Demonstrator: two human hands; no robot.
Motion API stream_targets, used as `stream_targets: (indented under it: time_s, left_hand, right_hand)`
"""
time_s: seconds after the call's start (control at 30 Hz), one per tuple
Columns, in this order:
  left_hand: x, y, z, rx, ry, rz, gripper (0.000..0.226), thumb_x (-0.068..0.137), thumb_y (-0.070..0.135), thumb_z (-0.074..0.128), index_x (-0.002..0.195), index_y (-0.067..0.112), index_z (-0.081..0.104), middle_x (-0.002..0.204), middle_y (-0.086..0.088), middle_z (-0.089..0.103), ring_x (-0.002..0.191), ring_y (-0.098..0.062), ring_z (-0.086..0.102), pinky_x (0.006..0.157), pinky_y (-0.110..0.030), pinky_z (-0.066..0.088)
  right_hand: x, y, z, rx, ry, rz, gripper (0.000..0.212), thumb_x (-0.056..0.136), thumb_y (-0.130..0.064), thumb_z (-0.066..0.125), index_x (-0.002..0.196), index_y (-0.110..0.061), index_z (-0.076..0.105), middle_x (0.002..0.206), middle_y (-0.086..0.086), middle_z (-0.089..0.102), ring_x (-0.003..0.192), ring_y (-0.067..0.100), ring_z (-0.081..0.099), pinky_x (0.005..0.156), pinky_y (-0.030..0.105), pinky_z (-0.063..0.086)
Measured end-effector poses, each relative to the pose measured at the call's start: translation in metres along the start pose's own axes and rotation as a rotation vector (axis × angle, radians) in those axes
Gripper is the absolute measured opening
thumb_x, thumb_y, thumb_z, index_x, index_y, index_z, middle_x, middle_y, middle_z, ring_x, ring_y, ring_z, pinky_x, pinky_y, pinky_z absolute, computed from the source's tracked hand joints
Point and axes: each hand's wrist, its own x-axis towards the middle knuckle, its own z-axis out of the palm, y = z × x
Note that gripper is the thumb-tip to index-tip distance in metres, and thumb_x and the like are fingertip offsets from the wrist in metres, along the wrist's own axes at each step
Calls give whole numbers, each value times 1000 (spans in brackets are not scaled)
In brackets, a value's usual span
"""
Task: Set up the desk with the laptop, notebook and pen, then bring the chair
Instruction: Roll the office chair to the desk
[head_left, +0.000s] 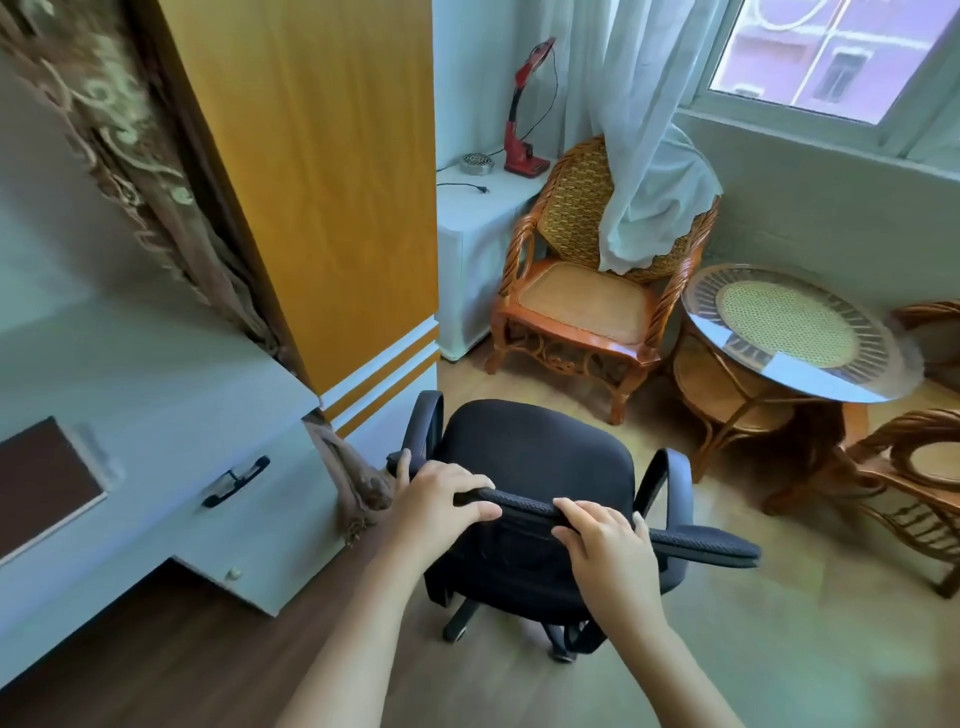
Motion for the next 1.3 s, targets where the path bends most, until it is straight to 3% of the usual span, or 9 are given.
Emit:
stream_targets:
  time_s: [0.2,0.53,1.0,1.3]
  left_hand:
    - [-69,-19,-16,9,76,-67,26,77,55,66,97,40,69,100,21,65,108,0,48,114,-41,-9]
    - [-234,-47,-55,51,182,-259,28,76,55,66,100,40,69,101,18,66,109,-4,48,112,-41,-3]
    - [-431,-56,-79,11,359,-486,20,73,53,70,89,42,70,89,20,66,97,3,45,111,-40,-3]
    - [-532,-43,-81,15,445,-621,20,74,52,70,91,40,70,90,17,67,99,-2,48,112,-44,1]
  right_hand:
    - [-47,-26,12,41,27,-98,26,86,-27,65,111,-27,67,104,-12,69,104,17,61,102,49,36]
    - [-159,-84,23,105,-80,-296,26,86,-30,64,112,-31,67,104,-13,68,106,14,60,103,42,32]
    - [-305,-135,43,38,-5,-608,40,64,-17,85,101,-25,72,83,-9,70,80,20,67,88,57,46]
    - [-372,-155,40,49,-105,-752,36,69,-18,81,104,-24,72,88,-4,71,83,24,67,91,58,43]
